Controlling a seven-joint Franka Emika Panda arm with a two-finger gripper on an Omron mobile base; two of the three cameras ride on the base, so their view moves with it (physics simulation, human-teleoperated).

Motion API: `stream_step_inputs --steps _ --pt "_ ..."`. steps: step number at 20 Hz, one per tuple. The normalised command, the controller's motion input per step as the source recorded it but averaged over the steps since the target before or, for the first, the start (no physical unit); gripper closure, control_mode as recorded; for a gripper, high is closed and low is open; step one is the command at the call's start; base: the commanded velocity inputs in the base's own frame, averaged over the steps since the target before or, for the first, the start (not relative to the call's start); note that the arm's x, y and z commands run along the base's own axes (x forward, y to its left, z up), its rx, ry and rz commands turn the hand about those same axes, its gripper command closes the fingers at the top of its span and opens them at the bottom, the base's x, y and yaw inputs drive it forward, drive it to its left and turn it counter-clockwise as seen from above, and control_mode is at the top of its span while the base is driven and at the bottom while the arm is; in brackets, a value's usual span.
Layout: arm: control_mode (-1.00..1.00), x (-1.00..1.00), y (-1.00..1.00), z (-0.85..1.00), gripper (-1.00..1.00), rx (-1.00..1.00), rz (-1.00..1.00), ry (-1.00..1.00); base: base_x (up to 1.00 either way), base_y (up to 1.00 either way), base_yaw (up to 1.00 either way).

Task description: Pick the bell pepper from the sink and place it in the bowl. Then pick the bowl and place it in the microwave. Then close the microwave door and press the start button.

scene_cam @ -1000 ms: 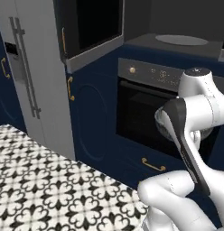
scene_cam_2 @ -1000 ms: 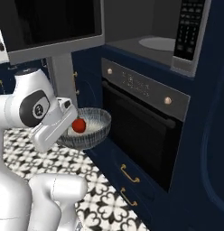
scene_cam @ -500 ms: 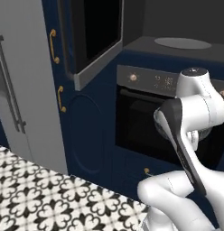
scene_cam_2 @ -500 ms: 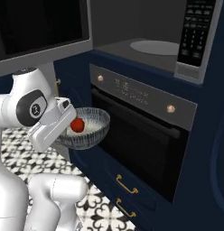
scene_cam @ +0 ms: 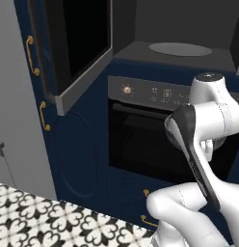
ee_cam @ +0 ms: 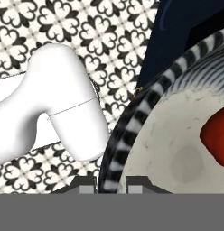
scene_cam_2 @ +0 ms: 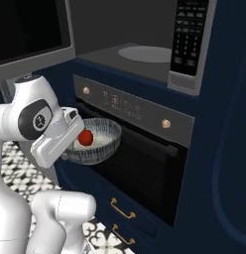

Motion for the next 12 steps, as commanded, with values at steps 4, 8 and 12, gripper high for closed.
stream_step_inputs --steps 4,8,12 --pt "1.0 0.0 0.0 0.0 1.0 0.0 0.0 0.0 0.48 -0.06 -0.08" --pt "1.0 0.0 0.0 0.0 1.0 0.0 0.0 0.0 0.4 -0.11 -0.01" --pt "1.0 0.0 0.0 0.0 1.0 0.0 0.0 0.0 0.3 0.0 -0.06"
